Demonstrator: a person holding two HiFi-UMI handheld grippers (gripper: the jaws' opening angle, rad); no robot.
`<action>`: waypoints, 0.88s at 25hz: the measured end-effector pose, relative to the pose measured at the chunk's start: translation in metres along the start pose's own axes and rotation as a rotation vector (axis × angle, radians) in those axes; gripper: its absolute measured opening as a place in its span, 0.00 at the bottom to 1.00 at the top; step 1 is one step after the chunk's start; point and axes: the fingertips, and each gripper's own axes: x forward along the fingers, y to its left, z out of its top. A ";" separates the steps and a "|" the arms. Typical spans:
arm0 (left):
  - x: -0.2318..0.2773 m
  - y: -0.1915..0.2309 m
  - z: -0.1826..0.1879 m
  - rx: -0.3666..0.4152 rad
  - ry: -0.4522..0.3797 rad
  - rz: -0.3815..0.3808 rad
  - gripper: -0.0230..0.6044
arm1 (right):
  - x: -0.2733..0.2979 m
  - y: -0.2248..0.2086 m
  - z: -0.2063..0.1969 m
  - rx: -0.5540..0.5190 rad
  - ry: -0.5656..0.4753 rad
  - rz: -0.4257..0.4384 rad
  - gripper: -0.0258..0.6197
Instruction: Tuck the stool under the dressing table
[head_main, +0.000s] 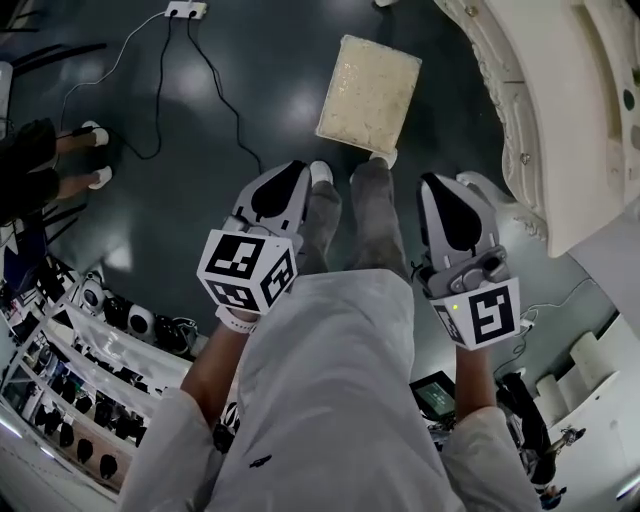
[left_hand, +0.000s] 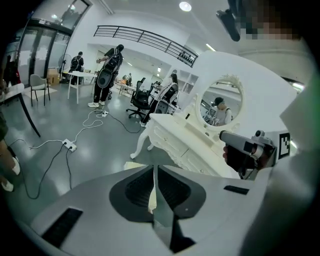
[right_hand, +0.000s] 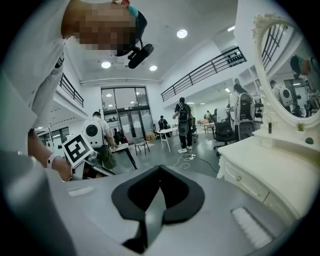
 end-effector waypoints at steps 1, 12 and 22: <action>0.005 0.004 -0.002 -0.002 0.007 0.007 0.05 | 0.004 -0.002 -0.003 0.001 0.006 0.009 0.06; 0.052 0.032 -0.022 -0.053 0.022 0.015 0.07 | 0.044 -0.023 -0.040 -0.001 0.070 0.080 0.06; 0.103 0.052 -0.053 -0.093 0.049 0.025 0.18 | 0.078 -0.027 -0.074 0.015 0.091 0.140 0.06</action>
